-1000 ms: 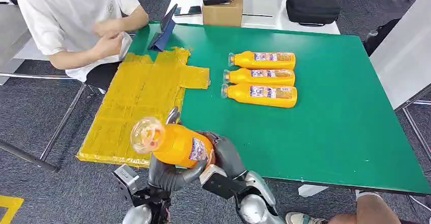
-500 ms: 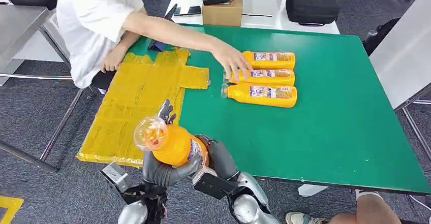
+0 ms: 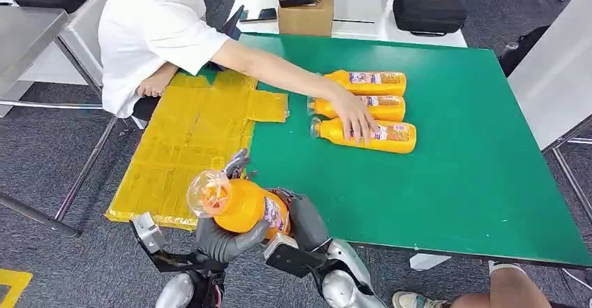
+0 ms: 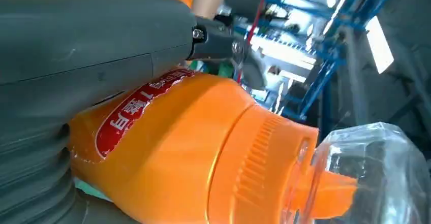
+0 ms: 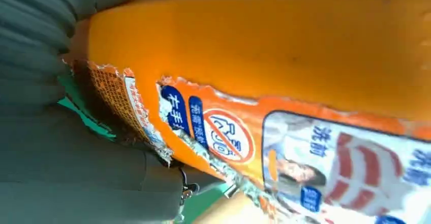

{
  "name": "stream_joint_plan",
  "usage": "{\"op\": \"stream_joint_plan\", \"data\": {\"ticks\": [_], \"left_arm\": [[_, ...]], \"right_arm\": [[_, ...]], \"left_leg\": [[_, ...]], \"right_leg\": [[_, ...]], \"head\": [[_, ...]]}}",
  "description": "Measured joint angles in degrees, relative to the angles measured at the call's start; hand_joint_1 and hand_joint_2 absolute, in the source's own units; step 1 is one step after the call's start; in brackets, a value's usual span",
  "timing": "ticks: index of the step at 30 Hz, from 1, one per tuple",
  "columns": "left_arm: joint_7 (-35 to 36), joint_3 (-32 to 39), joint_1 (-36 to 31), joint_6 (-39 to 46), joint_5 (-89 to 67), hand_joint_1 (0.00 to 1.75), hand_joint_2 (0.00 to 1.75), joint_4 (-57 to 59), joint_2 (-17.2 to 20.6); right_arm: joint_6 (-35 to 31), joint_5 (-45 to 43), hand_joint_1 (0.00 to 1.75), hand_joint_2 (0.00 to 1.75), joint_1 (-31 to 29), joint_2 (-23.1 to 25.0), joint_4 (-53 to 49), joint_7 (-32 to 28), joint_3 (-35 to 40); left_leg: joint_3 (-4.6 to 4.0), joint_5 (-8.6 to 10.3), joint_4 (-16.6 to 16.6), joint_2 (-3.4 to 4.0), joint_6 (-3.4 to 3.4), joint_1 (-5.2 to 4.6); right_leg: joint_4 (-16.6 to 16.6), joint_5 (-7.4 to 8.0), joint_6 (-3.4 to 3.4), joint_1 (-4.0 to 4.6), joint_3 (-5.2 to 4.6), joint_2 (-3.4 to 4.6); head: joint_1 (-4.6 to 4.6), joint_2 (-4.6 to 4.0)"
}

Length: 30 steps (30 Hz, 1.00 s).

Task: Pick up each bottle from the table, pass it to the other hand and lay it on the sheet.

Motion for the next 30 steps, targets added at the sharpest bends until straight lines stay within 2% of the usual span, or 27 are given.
{"op": "stream_joint_plan", "data": {"ticks": [1,2,5,8,9,17,23,30], "left_arm": [[0.6,0.0,-0.1,-1.1,0.9,1.75,1.75,0.3,0.0],[1.7,0.0,-0.3,-2.7,2.4,1.75,1.75,0.8,0.2],[2.7,0.0,-0.8,-4.8,4.1,1.75,1.75,2.0,0.6],[3.6,0.1,-1.2,-6.1,5.9,1.75,1.75,3.3,0.6],[3.8,0.1,-1.2,-6.5,6.4,1.75,1.75,3.8,0.6],[5.1,-0.1,-1.2,-8.5,9.4,1.75,1.75,7.3,0.5],[4.7,1.6,-2.1,-2.8,7.6,1.75,1.75,7.8,-0.2],[4.9,2.7,-2.1,-2.4,7.0,1.75,1.75,7.9,-0.5]], "right_arm": [[-0.1,-0.1,0.66,1.75,0.6,-0.2,-0.4,-0.3,-0.2],[-0.3,-0.2,0.40,1.75,1.0,-0.6,-1.2,-0.6,-0.5],[-0.3,-0.2,0.00,1.75,2.1,-1.2,-2.8,-1.1,-1.2],[-0.3,0.1,0.00,1.75,3.1,-1.8,-4.8,-1.2,-1.6],[-0.4,0.3,0.00,0.00,3.4,-1.9,-5.5,-1.2,-1.8],[-1.3,-1.7,0.00,0.00,4.7,-1.6,-11.8,-4.6,-1.8],[-6.8,-2.2,0.00,0.00,6.5,-1.9,-19.4,-8.1,-3.3],[-7.0,-2.1,0.00,0.00,7.3,-1.9,-24.8,-8.3,-3.7]], "left_leg": [[-0.01,0.00,0.0,0.00,0.00,0.00],[-0.01,0.00,0.0,0.00,0.00,0.00],[-0.01,-0.01,0.0,0.01,-0.01,0.00],[-0.01,-0.01,0.0,-0.01,-0.01,0.00],[-0.01,-0.01,0.0,0.00,-0.01,0.00],[0.00,-0.01,0.0,0.01,-0.01,0.00],[0.00,-0.01,0.0,0.05,-0.01,0.00],[0.01,-0.01,0.0,0.07,-0.01,0.01]], "right_leg": [[0.0,0.00,0.00,0.00,0.01,0.00],[0.0,0.00,0.00,0.00,0.01,0.00],[0.0,0.00,0.00,0.00,0.01,0.00],[0.0,0.00,0.00,0.01,0.01,0.00],[0.0,0.00,0.00,0.01,0.00,0.00],[0.0,0.00,0.00,0.00,-0.01,0.00],[0.0,0.00,0.00,0.00,0.00,0.00],[0.0,0.00,0.00,0.01,-0.02,0.01]], "head": [[0.00,0.00],[0.02,0.00],[0.00,0.00],[0.02,0.00],[0.02,-0.02],[0.00,0.00],[0.02,0.00],[0.00,0.00]]}}
